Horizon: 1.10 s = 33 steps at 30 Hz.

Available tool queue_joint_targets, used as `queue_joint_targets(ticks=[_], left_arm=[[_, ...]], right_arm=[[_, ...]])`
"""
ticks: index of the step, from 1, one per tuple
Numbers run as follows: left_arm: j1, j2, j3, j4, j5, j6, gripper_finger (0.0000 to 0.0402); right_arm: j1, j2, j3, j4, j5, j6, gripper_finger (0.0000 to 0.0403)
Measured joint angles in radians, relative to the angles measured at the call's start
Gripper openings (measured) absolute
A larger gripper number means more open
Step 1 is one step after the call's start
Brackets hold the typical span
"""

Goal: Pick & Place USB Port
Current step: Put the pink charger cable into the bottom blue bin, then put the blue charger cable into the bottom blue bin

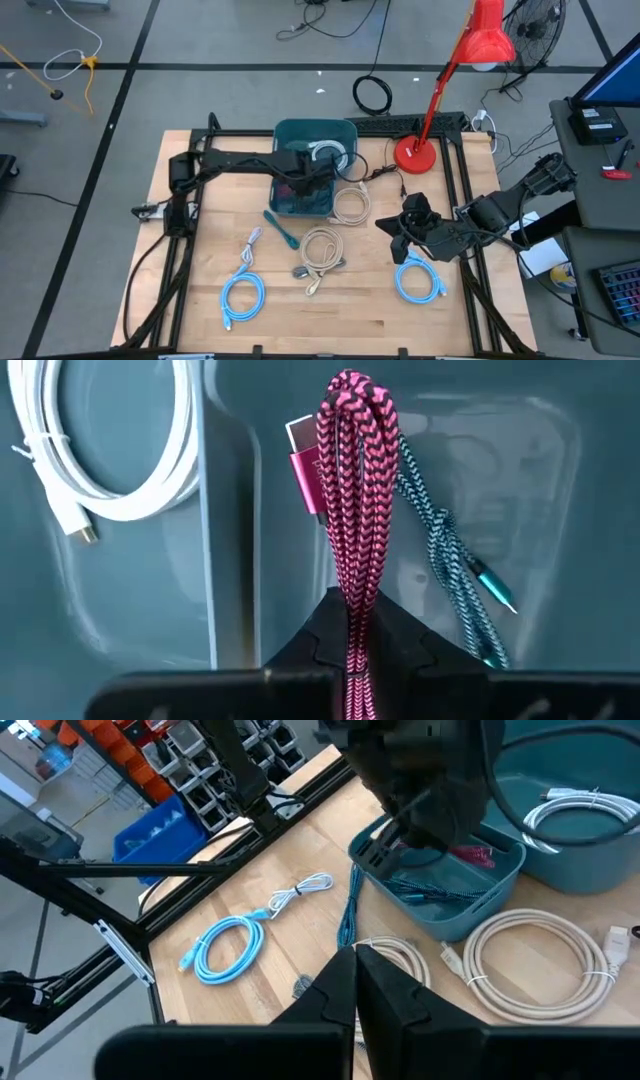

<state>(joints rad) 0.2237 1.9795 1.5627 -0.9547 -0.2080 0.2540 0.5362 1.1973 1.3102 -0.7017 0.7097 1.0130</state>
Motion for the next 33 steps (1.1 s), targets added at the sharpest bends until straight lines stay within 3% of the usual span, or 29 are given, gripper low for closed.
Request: queue_joint_targets(ticks=[13, 23, 33], left_arm=[[0.026, 0.06, -0.004, 0.015, 0.032, 0.018, 0.0017], [0.024, 0.063, -0.004, 0.014, -0.028, -0.055, 0.0113], [-0.018, 0.044, 0.125, -0.112, -0.029, -0.13, 0.013]], right_arm=[[0.0, 0.0, 0.0, -0.006, -0.003, 0.0, 0.0], [0.0, 0.0, 0.0, -0.006, -0.003, 0.008, 0.0], [0.0, 0.0, 0.0, -0.006, -0.007, -0.001, 0.0]])
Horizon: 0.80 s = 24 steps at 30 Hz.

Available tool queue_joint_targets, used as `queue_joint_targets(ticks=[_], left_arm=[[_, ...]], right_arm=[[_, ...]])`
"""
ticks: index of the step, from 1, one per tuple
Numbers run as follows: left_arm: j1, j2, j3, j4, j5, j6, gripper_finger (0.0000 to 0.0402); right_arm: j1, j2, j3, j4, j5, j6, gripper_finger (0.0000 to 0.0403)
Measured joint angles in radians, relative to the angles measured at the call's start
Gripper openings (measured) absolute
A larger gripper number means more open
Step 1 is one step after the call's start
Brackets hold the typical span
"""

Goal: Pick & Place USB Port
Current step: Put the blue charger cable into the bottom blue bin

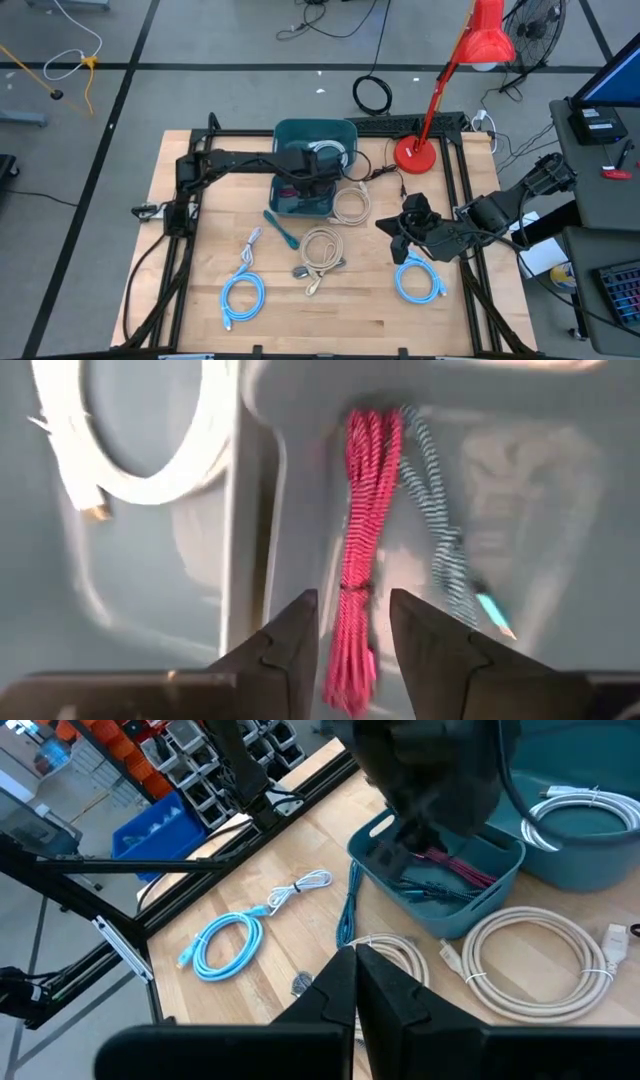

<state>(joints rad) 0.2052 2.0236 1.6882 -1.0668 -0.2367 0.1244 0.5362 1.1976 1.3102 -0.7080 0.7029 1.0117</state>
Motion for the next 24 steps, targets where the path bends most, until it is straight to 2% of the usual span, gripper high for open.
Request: queue_joint_targets(ticks=[4, 8, 16, 20, 24], left_arm=[[-0.035, -0.045, 0.103, -0.041, 0.008, -0.064, 0.013], [-0.075, -0.104, 0.161, -0.046, 0.04, -0.191, 0.0131], [-0.194, -0.197, 0.166, -0.097, 0.159, -0.542, 0.0131], [-0.291, -0.209, 0.159, -0.216, 0.155, -0.7, 0.0131], [-0.393, -0.207, 0.128, -0.313, 0.09, -0.86, 0.0131]], right_arm=[[0.0, 0.0, 0.0, -0.004, -0.001, -0.003, 0.0], [0.0, 0.0, 0.0, -0.011, -0.023, -0.004, 0.0], [0.0, 0.0, 0.0, -0.035, -0.049, -0.011, 0.0], [-0.009, 0.0, 0.0, -0.031, -0.053, -0.031, 0.0], [-0.026, 0.0, 0.0, -0.03, -0.052, -0.041, 0.0]])
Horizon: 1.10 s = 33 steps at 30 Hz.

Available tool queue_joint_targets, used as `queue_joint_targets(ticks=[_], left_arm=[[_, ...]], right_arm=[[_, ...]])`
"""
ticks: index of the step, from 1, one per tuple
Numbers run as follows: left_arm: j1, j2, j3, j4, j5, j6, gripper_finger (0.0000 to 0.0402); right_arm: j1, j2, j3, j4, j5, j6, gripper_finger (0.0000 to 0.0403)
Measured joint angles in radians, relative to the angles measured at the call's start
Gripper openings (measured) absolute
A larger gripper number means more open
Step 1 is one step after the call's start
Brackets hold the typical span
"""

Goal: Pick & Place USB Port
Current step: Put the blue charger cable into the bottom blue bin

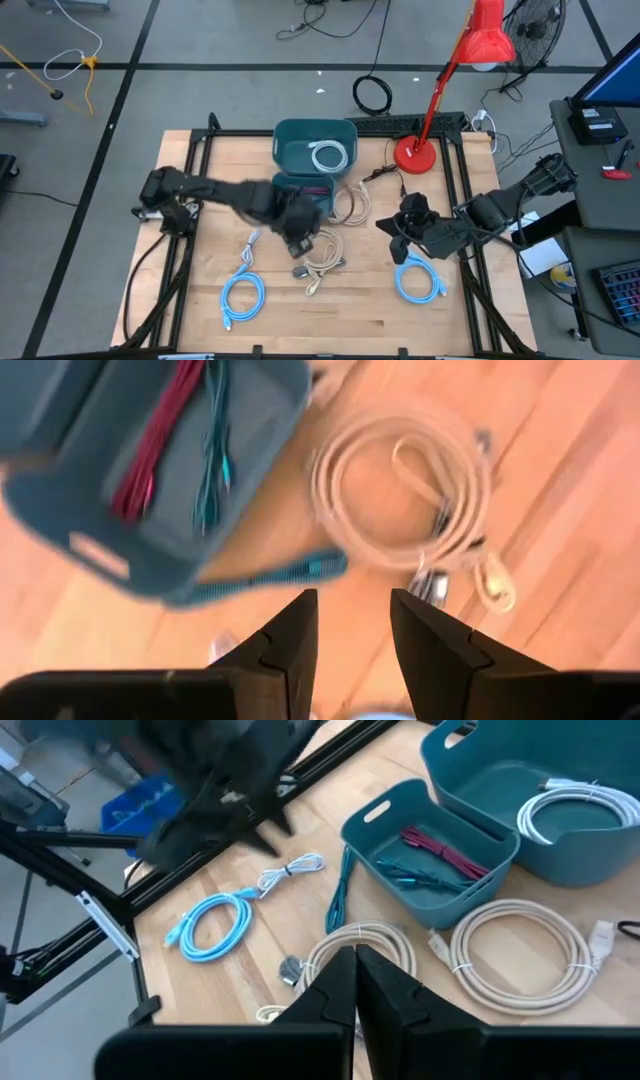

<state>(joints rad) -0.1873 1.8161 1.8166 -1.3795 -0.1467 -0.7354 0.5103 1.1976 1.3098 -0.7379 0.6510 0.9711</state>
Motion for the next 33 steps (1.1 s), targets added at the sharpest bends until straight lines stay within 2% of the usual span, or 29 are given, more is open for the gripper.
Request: queue_joint_targets(ticks=[8, 15, 18, 27, 33], left_arm=[[-0.133, 0.0, -0.137, -0.006, 0.006, -0.262, 0.0131], [-0.117, 0.0, -0.313, 0.202, 0.138, -0.551, 0.0131], [-0.096, 0.0, -0.375, 0.244, 0.151, -0.655, 0.0131], [0.004, -0.001, -0.465, 0.326, 0.049, -0.706, 0.0131], [0.059, -0.001, -0.552, 0.443, 0.087, -0.711, 0.0131]], right_arm=[[-0.015, 0.0, 0.0, 0.01, 0.0, -0.027, 0.0], [-0.014, 0.0, 0.0, 0.016, 0.001, -0.041, 0.0], [-0.012, 0.0, 0.0, 0.016, 0.001, -0.039, 0.0], [0.009, 0.0, 0.0, 0.016, 0.002, -0.019, 0.0], [0.012, 0.0, 0.0, 0.016, -0.001, -0.015, 0.0]])
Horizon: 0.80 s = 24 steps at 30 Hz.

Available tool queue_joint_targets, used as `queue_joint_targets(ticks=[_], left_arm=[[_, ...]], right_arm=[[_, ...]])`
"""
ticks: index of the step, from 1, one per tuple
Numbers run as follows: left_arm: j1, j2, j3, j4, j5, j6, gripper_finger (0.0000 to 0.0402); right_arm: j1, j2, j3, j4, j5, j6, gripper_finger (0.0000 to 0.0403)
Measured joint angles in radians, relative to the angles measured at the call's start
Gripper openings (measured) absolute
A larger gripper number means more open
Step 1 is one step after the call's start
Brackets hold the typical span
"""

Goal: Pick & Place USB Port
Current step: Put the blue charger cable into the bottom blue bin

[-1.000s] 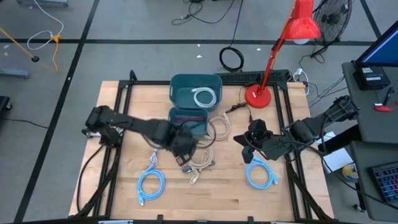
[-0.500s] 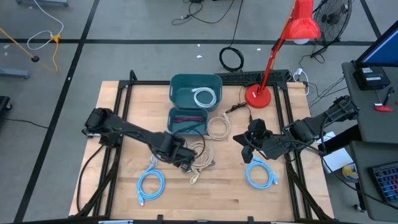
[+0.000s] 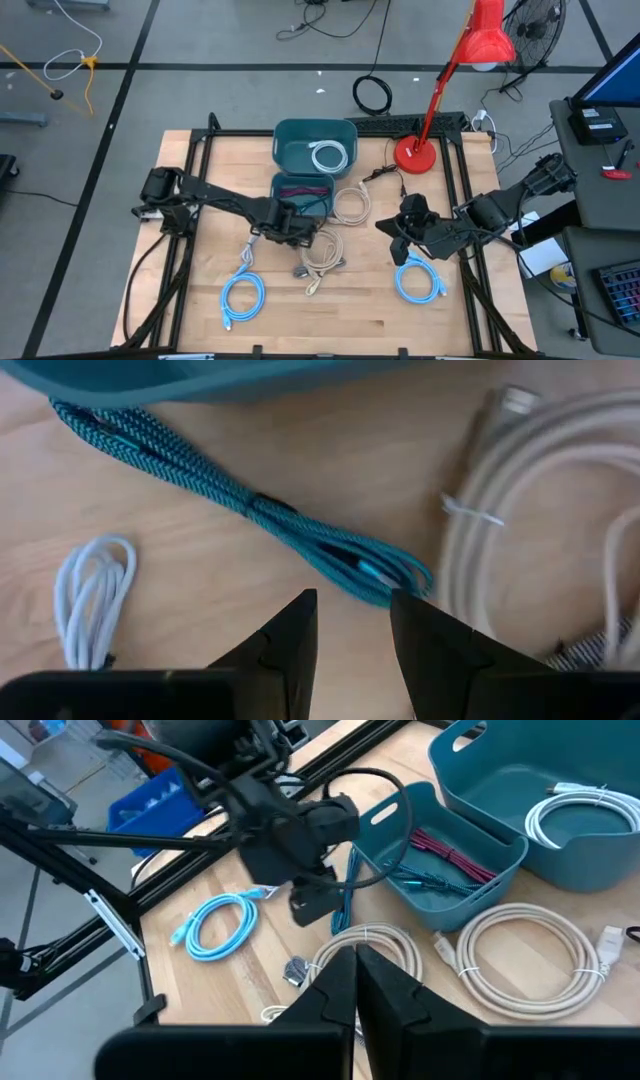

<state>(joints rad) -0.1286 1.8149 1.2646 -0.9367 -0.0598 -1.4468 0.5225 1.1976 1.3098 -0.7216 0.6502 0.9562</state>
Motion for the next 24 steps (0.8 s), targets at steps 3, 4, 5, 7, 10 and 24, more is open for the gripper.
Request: queue_joint_targets(ticks=[3, 4, 5, 7, 10, 24], left_arm=[[0.012, 0.0, -0.046, 0.027, 0.001, -0.016, 0.0131], [0.014, 0.0, -0.057, 0.027, -0.003, -0.018, 0.0131], [0.018, 0.0, -0.066, 0.026, -0.004, -0.019, 0.0131], [0.025, 0.0, -0.077, 0.027, 0.0, -0.019, 0.0131], [0.026, 0.0, -0.083, 0.026, -0.024, -0.02, 0.0131], [0.04, 0.0, -0.092, 0.128, -0.071, -0.091, 0.0131]], right_arm=[[0.013, 0.0, 0.0, 0.0, 0.002, 0.0, 0.0], [0.016, 0.0, 0.0, 0.0, 0.002, 0.0, 0.0], [0.019, 0.0, 0.0, 0.0, 0.002, 0.0, 0.0], [0.021, 0.0, 0.0, 0.0, 0.004, -0.001, 0.0], [0.022, 0.0, 0.0, 0.0, 0.005, -0.002, 0.0], [0.023, 0.0, 0.0, 0.0, 0.008, -0.011, 0.0]])
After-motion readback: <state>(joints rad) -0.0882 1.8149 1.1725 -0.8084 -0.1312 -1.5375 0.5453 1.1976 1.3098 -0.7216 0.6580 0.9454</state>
